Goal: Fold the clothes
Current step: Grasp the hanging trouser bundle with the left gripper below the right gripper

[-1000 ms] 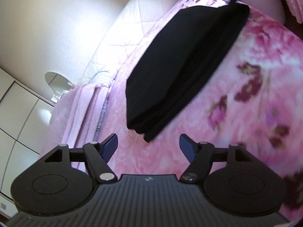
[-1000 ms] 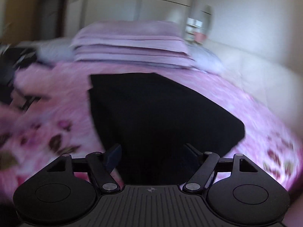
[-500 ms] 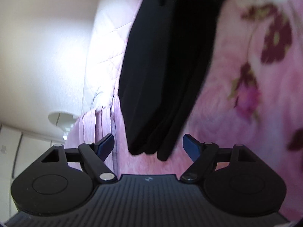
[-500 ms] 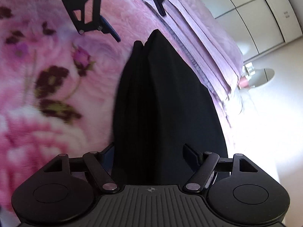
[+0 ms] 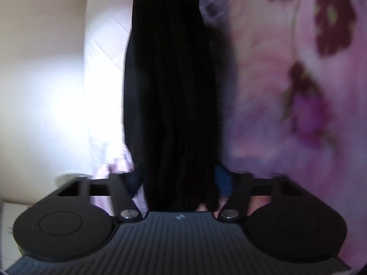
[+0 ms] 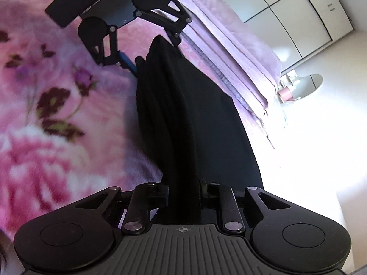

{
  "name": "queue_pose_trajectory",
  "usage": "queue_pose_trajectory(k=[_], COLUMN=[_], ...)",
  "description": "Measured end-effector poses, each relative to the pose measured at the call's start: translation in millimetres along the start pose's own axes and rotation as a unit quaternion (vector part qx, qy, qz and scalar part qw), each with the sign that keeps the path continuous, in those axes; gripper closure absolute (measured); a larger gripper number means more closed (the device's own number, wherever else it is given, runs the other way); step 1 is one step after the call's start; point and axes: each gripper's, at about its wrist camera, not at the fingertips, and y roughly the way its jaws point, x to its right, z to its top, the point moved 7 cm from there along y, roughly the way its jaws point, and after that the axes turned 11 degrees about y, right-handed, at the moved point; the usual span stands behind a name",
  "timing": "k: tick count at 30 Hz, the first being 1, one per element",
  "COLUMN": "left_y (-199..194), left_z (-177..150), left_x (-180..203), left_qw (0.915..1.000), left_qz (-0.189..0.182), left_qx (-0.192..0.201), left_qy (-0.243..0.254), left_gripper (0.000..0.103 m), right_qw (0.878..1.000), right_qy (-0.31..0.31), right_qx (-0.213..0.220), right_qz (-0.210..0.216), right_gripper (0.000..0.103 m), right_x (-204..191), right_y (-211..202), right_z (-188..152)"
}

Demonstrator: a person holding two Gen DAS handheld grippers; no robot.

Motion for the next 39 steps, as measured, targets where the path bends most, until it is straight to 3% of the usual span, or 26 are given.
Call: queue_pose_trajectory(k=[3,10,12,13,14,16,20,21,22,26,30,34,36,38,39], left_y=[-26,-86,-86,-85,-85,-86,-89,-92,-94,-104,-109,-113,-114,-120,-122], left_z=[7,29,27,25,23,19,15,17,20,31,35,31,27,32,35], left_x=[4,16,17,16,15,12,4,5,6,8,14,14,14,14,13], left_qw=[0.9998,0.9971,0.9962,0.9958,0.9954,0.9948,0.9939,0.9936,0.9933,0.992,0.9904,0.989,0.9884,0.9869,0.9864], left_qz=[-0.011,-0.028,-0.032,-0.034,-0.036,-0.04,-0.047,-0.048,-0.049,-0.052,-0.052,-0.047,-0.047,-0.046,-0.044], left_qx=[0.001,0.029,0.021,0.018,0.017,0.015,0.012,0.012,0.011,0.011,0.006,-0.002,-0.008,-0.015,-0.017], left_qy=[-0.019,-0.064,-0.078,-0.083,-0.087,-0.092,-0.099,-0.102,-0.104,-0.115,-0.128,-0.14,-0.144,-0.154,-0.157], left_gripper=[0.073,0.075,0.075,0.075,0.075,0.075,0.077,0.077,0.077,0.077,0.077,0.073,0.068,0.061,0.056], right_qw=[1.0,1.0,0.999,0.999,0.998,0.996,0.996,0.996,0.996,0.993,0.994,0.991,0.991,0.992,0.993], right_qy=[-0.001,-0.003,-0.018,-0.024,-0.029,-0.04,-0.042,-0.041,-0.05,-0.064,-0.059,-0.056,-0.04,-0.024,-0.014], right_qx=[-0.003,-0.002,0.001,0.003,0.003,0.0,-0.011,-0.017,-0.019,-0.017,-0.041,-0.044,-0.043,-0.034,-0.027], right_qz=[-0.003,-0.021,-0.038,-0.049,-0.059,-0.079,-0.081,-0.074,-0.073,-0.093,-0.085,-0.117,-0.121,-0.116,-0.111], right_gripper=[0.084,0.081,0.075,0.068,0.054,0.042,0.045,0.055,0.082,0.084,0.084,0.077,0.068,0.049,0.048], right_x=[-4,-26,-36,-40,-43,-47,-37,-34,-31,-14,-27,-38,-42,-49,-54], right_y=[-18,-63,-65,-66,-67,-68,-67,-67,-68,-77,-71,-76,-80,-88,-94], right_z=[-7,-49,-59,-63,-68,-77,-90,-93,-93,-93,-107,-104,-101,-94,-89])
